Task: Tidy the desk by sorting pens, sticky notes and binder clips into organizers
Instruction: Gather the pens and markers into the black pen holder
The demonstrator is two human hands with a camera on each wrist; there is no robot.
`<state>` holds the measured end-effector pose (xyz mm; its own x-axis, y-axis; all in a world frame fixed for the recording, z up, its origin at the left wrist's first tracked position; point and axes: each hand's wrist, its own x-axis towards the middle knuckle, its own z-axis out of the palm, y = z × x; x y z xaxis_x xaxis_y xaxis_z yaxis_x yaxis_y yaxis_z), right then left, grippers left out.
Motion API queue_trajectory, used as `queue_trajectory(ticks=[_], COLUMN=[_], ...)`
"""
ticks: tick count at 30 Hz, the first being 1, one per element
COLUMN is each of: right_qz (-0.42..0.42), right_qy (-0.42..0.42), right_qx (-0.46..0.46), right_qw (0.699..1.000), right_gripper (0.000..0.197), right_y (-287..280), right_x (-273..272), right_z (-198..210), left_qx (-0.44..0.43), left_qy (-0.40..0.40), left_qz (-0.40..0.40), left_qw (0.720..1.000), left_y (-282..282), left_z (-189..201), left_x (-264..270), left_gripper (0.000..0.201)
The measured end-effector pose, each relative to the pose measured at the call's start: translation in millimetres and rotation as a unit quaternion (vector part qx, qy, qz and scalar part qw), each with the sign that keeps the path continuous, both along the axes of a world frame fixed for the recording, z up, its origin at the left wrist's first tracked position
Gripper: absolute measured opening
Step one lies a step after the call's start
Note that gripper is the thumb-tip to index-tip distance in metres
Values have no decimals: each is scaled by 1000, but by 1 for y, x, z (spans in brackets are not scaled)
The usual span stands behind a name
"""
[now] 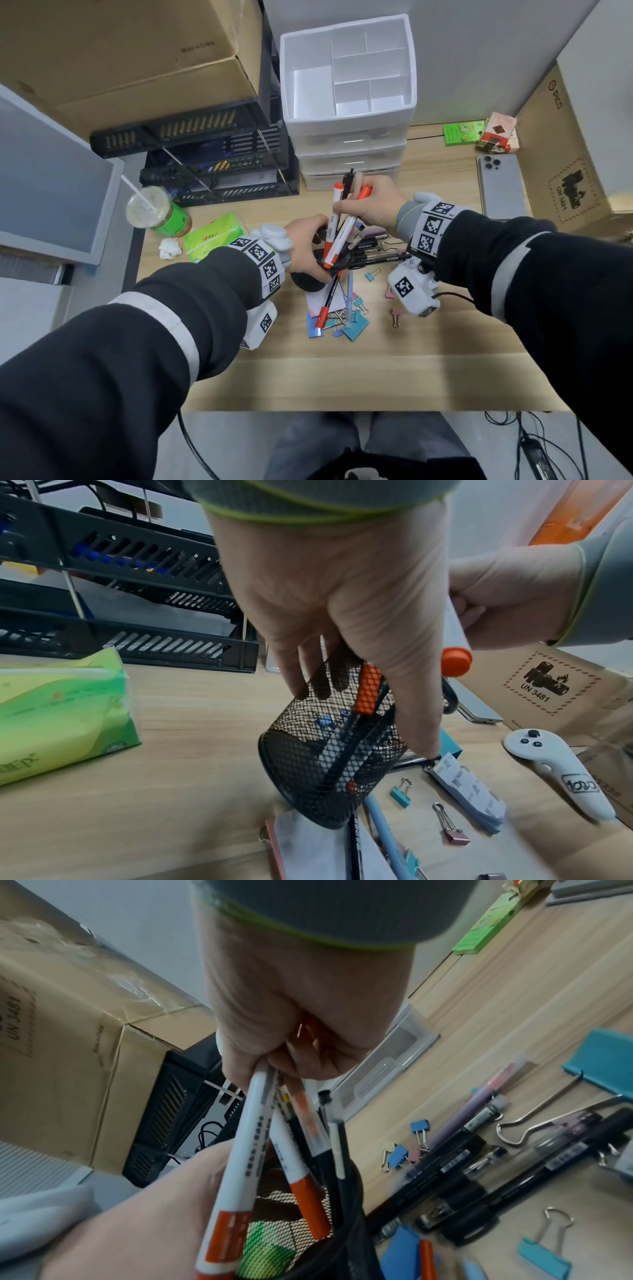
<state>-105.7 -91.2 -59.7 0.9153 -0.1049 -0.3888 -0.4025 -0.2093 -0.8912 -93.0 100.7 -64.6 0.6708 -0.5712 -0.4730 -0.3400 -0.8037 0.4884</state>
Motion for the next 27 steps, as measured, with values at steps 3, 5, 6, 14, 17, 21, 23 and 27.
queue_trajectory(ticks=[3,5,6,14,17,21,23,27], right_qz=[1,0,3,34,49,87,89,55], right_qy=[-22,-36,-40,-94,-127,-137,-132,-148], right_qx=[-6,-14,-24,-135,-164,-166,-157,-150], right_qw=[1000,999,999,986,977,973,975,976], right_gripper=[22,28,27,29,29,38,40,65], right_y=[-2,-2,-1,-3,-2,5,7,4], right_x=[-3,-4,-4,-6,-7,-13,-13,-13], right_z=[-3,-5,-5,-12,-17,-20,-20,-21], left_qx=[-1,2,6,10,18,10,7,1], left_qy=[8,12,15,19,15,16,16,13], left_qz=[1,-2,-6,-17,-17,-2,2,2], left_qw=[1000,1000,1000,1000,1000,1000,1000,1000], left_y=[0,0,0,-3,-2,-1,-1,1], left_z=[0,-1,-1,3,3,2,2,1], left_x=[0,0,0,-4,-5,-4,-3,-3], left_gripper=[98,97,96,85,89,103,101,94])
